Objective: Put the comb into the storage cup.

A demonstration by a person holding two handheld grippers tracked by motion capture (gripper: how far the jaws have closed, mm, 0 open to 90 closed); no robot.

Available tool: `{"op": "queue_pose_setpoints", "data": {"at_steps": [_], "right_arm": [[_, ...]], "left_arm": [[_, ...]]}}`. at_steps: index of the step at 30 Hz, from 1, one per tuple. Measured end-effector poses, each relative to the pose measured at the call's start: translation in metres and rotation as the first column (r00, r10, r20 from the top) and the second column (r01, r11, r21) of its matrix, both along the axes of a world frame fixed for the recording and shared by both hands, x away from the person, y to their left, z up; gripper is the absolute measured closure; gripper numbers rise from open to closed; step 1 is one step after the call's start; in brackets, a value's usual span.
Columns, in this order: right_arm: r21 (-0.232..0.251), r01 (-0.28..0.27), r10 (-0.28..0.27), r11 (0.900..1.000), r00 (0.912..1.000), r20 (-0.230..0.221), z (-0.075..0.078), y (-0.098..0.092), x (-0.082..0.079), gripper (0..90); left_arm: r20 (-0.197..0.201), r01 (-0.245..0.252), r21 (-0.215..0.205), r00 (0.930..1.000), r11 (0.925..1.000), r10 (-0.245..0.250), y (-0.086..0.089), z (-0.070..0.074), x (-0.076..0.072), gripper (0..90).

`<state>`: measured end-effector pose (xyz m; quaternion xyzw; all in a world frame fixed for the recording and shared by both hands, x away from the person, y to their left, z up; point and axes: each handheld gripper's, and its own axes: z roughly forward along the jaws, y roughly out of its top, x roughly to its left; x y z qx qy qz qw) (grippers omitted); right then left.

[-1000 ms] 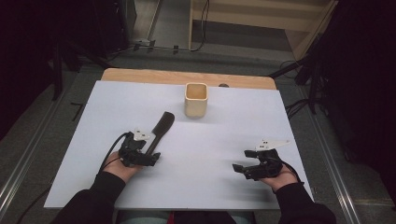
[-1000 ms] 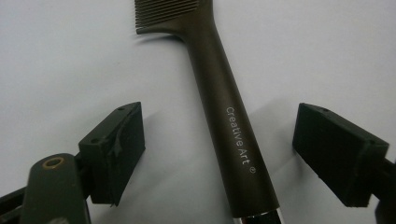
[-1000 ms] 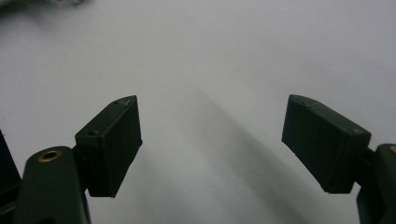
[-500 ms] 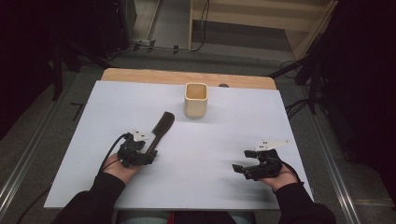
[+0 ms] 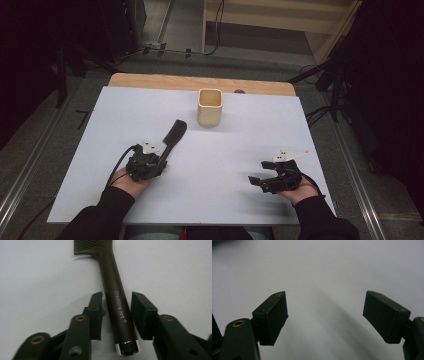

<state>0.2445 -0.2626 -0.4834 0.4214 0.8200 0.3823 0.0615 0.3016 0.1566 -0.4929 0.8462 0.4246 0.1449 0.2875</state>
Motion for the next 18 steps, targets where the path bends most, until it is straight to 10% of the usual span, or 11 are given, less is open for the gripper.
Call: {"op": "queue_pose_setpoints", "data": {"at_steps": [18], "right_arm": [[-0.002, -0.004, 0.004, 1.0, 1.0, 0.002, -0.0005, 0.0007, 0.0004, 17.9]], "left_arm": [[-0.058, -0.027, -0.06, 0.9981, 0.9978, 0.023, 0.0071, 0.0024, 0.0076, 73.0]]}}
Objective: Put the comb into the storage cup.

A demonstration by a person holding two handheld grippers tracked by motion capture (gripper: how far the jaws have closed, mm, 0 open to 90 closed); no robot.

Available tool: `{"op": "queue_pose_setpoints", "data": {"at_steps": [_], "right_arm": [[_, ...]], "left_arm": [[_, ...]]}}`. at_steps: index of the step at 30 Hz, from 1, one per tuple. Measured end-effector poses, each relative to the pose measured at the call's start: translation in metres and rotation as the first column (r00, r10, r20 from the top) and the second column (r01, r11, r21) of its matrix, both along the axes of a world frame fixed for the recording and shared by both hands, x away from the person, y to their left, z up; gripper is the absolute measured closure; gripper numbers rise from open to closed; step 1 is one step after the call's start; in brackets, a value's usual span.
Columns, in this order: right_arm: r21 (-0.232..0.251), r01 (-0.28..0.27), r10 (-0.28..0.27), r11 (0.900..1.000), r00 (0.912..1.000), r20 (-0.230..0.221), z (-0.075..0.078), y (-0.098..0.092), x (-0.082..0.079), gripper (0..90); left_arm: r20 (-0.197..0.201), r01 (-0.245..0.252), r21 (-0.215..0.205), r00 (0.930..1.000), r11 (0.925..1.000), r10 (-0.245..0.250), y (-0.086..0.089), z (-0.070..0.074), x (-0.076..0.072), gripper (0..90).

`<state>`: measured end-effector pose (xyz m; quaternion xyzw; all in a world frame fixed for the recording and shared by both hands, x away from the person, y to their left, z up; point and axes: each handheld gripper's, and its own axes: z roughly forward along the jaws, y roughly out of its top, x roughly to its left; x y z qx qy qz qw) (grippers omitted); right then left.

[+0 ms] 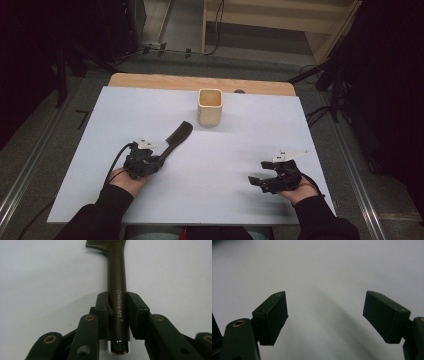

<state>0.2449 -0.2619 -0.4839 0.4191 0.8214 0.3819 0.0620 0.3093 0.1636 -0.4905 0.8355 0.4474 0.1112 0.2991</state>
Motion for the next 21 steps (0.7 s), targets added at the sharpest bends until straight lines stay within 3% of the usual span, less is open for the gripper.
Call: {"op": "queue_pose_setpoints", "data": {"at_steps": [4, 10, 21], "right_arm": [[0.0, -0.001, 0.001, 1.0, 1.0, 0.0, 0.0, 0.0, 0.0, 17.9], [0.001, 0.0, 0.0, 1.0, 1.0, 0.001, 0.0, 0.0, 0.0, 17.9], [0.002, -0.001, 0.001, 1.0, 1.0, 0.003, 0.001, 0.0, 0.0, 18.0]], "left_arm": [[-0.01, -0.005, -0.007, 0.9999, 1.0, 0.005, 0.0, 0.001, 0.001, 73.0], [-0.036, 0.0, -0.048, 0.9993, 0.9989, -0.002, 0.0, 0.005, 0.001, 73.1], [-0.015, -0.036, -0.149, 0.9993, 0.9882, 0.034, 0.009, 0.022, 0.002, 73.1]]}}
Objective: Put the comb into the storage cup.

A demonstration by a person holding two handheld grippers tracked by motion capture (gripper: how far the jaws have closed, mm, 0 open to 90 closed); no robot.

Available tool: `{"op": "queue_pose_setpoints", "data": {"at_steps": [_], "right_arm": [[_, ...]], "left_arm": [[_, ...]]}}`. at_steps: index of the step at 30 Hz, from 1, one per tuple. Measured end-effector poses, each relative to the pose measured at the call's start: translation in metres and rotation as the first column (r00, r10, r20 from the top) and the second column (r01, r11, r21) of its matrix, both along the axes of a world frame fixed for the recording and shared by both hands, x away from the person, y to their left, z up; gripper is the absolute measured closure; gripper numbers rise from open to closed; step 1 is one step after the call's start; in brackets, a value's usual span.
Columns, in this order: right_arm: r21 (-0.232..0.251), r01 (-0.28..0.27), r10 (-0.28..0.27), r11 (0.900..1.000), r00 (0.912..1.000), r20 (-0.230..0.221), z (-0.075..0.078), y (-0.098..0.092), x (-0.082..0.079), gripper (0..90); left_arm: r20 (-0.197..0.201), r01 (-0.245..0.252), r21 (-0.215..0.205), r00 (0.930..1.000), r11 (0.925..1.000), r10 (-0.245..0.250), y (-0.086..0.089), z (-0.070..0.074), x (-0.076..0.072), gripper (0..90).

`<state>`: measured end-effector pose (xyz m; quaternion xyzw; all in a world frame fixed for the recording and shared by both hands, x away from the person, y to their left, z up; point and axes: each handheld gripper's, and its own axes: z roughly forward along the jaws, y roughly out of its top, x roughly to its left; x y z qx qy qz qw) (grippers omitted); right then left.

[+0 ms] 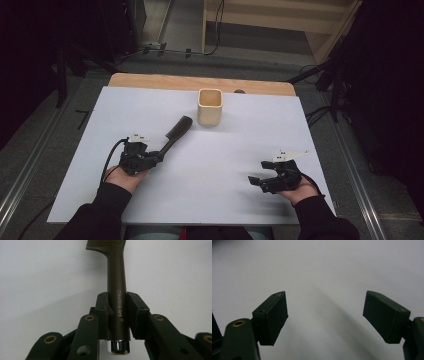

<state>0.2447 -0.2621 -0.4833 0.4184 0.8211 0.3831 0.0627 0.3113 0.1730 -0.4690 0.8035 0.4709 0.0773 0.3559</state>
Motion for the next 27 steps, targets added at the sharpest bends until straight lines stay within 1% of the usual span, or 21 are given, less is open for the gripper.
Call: {"op": "queue_pose_setpoints", "data": {"at_steps": [3, 4, 8, 10, 12, 16, 18, 19, 21, 24, 27], "right_arm": [[0.005, 0.0, 0.0, 1.0, 1.0, 0.007, 0.001, 0.0, 0.0, 17.9], [0.005, -0.001, 0.001, 1.0, 1.0, 0.008, 0.001, 0.0, 0.0, 18.0], [0.017, -0.003, 0.003, 1.0, 0.9999, 0.011, 0.001, 0.002, 0.0, 17.9], [0.019, -0.002, 0.002, 1.0, 1.0, 0.009, 0.001, 0.003, 0.0, 17.9], [0.022, -0.003, 0.003, 1.0, 1.0, 0.008, 0.002, 0.003, -0.001, 17.9], [0.032, -0.005, 0.005, 0.999, 0.9999, 0.01, 0.003, 0.004, -0.001, 18.0], [0.026, -0.009, 0.009, 1.0, 0.9999, 0.013, 0.002, 0.005, -0.001, 18.1], [0.025, -0.013, 0.013, 1.0, 0.9999, 0.009, 0.002, 0.006, -0.001, 18.1], [0.019, -0.016, 0.016, 1.0, 0.9998, 0.008, 0.002, 0.008, -0.001, 18.1], [0.024, -0.022, 0.022, 0.999, 0.9996, 0.016, 0.002, 0.01, -0.001, 18.2], [0.031, -0.033, 0.032, 0.999, 0.9992, 0.026, 0.004, 0.014, -0.001, 18.9]], "left_arm": [[0.009, -0.005, -0.023, 0.9999, 0.9997, 0.005, 0.001, 0.004, 0.0, 73.1], [0.012, -0.007, -0.022, 0.9999, 0.9997, 0.008, 0.002, 0.005, -0.001, 73.1], [0.022, -0.015, -0.047, 0.9996, 0.9988, 0.016, 0.002, 0.008, 0.0, 73.1], [0.026, -0.028, -0.062, 0.9992, 0.9977, 0.03, 0.001, 0.011, 0.001, 73.1], [0.038, -0.032, -0.065, 0.9987, 0.9974, 0.035, 0.001, 0.013, 0.001, 73.1], [0.043, -0.048, -0.085, 0.9977, 0.9952, 0.052, 0.003, 0.017, 0.002, 73.1], [0.05, -0.051, -0.09, 0.9972, 0.9946, 0.056, 0.003, 0.019, 0.002, 73.1], [0.052, -0.056, -0.1, 0.9967, 0.9933, 0.062, 0.004, 0.019, 0.002, 73.1], [0.057, -0.065, -0.111, 0.9958, 0.9917, 0.072, 0.003, 0.021, 0.002, 73.1], [0.072, -0.071, -0.121, 0.9941, 0.9901, 0.08, 0.001, 0.023, 0.003, 73.1], [0.078, -0.075, -0.132, 0.9933, 0.9884, 0.085, -0.003, 0.024, 0.004, 73.0]]}}
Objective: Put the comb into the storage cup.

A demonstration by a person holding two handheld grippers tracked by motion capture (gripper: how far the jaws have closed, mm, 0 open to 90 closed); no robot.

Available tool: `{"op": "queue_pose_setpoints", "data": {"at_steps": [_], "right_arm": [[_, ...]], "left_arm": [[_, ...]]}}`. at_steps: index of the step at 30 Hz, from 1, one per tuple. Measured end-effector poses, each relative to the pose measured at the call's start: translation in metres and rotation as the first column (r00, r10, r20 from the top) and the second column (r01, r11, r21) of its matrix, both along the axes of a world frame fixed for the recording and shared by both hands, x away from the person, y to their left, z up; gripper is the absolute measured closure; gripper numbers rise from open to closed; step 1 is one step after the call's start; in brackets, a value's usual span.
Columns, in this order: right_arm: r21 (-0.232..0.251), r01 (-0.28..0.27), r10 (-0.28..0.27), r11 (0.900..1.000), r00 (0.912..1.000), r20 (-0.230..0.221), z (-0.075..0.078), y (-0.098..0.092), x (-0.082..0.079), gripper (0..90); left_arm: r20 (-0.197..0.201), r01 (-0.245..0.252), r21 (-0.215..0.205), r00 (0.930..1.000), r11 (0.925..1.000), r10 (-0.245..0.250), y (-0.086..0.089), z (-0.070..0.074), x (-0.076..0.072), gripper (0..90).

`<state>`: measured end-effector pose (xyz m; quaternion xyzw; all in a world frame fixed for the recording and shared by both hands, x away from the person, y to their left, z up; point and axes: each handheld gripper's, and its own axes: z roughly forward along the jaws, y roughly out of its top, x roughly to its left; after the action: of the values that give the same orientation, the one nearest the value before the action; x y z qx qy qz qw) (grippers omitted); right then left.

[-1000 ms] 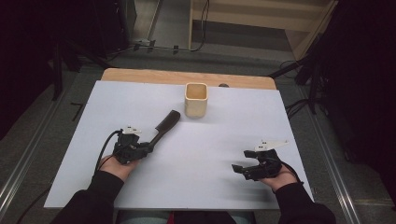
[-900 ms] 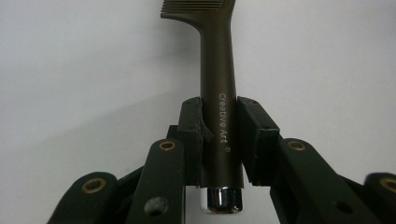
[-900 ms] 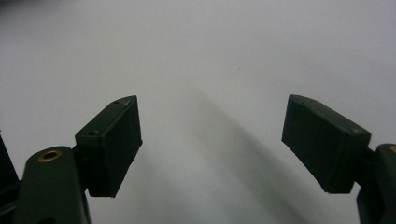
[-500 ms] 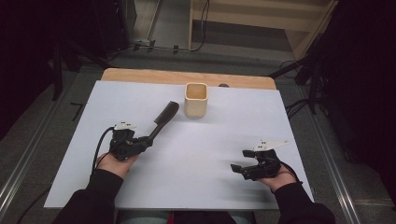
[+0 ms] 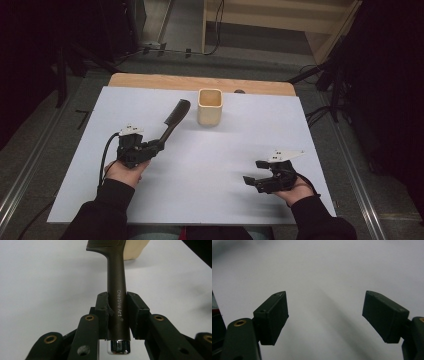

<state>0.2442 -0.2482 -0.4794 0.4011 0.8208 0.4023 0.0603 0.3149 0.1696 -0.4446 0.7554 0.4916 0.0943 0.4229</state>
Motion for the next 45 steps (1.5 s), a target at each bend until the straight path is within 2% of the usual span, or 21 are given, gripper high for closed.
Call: {"op": "queue_pose_setpoints", "data": {"at_steps": [7, 8, 12, 16, 21, 25, 29, 31, 33, 36, 39, 41, 45], "right_arm": [[0.035, 0.001, -0.003, 0.999, 0.9992, 0.04, 0.008, 0.006, -0.002, 19.0], [0.035, 0.006, -0.007, 0.999, 0.9987, 0.051, 0.009, 0.007, -0.002, 19.0], [0.087, 0.037, -0.041, 0.996, 0.9982, 0.043, 0.018, 0.014, 0.0, 18.7], [0.113, 0.037, -0.045, 0.993, 0.9966, 0.07, 0.029, 0.025, 0.001, 18.8], [0.112, 0.034, -0.041, 0.993, 0.9972, 0.063, 0.039, 0.039, 0.003, 18.8], [0.102, 0.047, -0.053, 0.994, 0.9971, 0.054, 0.044, 0.047, 0.007, 18.3], [0.126, 0.069, -0.076, 0.99, 0.9957, 0.052, 0.05, 0.057, 0.011, 17.7], [0.102, 0.079, -0.086, 0.992, 0.9938, 0.071, 0.054, 0.064, 0.013, 17.2], [0.101, 0.09, -0.097, 0.991, 0.9926, 0.072, 0.056, 0.07, 0.016, 17.2], [0.118, 0.106, -0.114, 0.987, 0.9912, 0.067, 0.06, 0.08, 0.023, 17.9], [0.143, 0.115, -0.126, 0.983, 0.9895, 0.071, 0.065, 0.09, 0.029, 18.5], [0.163, 0.119, -0.132, 0.98, 0.9885, 0.074, 0.069, 0.096, 0.033, 19.4], [0.197, 0.132, -0.146, 0.972, 0.9876, 0.058, 0.074, 0.105, 0.04, 20.7]], "left_arm": [[0.042, -0.027, -0.012, 0.9987, 0.9996, 0.028, -0.01, 0.003, -0.002, 73.0], [0.043, -0.034, -0.024, 0.9985, 0.9991, 0.035, -0.011, 0.004, -0.002, 73.1], [0.07, -0.045, -0.047, 0.9964, 0.9979, 0.048, -0.019, 0.006, -0.003, 73.1], [0.082, -0.077, -0.095, 0.9931, 0.9925, 0.085, -0.023, 0.008, -0.003, 73.1], [0.111, -0.12, -0.13, 0.9847, 0.9843, 0.135, -0.025, 0.007, -0.006, 73.0], [0.143, -0.147, -0.126, 0.976, 0.9811, 0.164, -0.027, 0.003, -0.01, 73.0], [0.162, -0.157, -0.114, 0.9713, 0.981, 0.174, -0.029, -0.001, -0.013, 73.0], [0.179, -0.163, -0.123, 0.9667, 0.979, 0.183, -0.032, -0.003, -0.015, 73.0], [0.196, -0.163, -0.116, 0.9631, 0.9798, 0.184, -0.036, -0.005, -0.018, 73.0], [0.21, -0.166, -0.101, 0.9601, 0.9809, 0.184, -0.041, -0.01, -0.02, 73.0], [0.203, -0.169, -0.09, 0.9616, 0.9815, 0.184, -0.044, -0.017, -0.02, 73.0], [0.2, -0.176, -0.097, 0.9608, 0.9796, 0.192, -0.045, -0.019, -0.02, 73.0], [0.222, -0.19, -0.107, 0.9523, 0.9759, 0.21, -0.046, -0.023, -0.023, 73.0]]}}
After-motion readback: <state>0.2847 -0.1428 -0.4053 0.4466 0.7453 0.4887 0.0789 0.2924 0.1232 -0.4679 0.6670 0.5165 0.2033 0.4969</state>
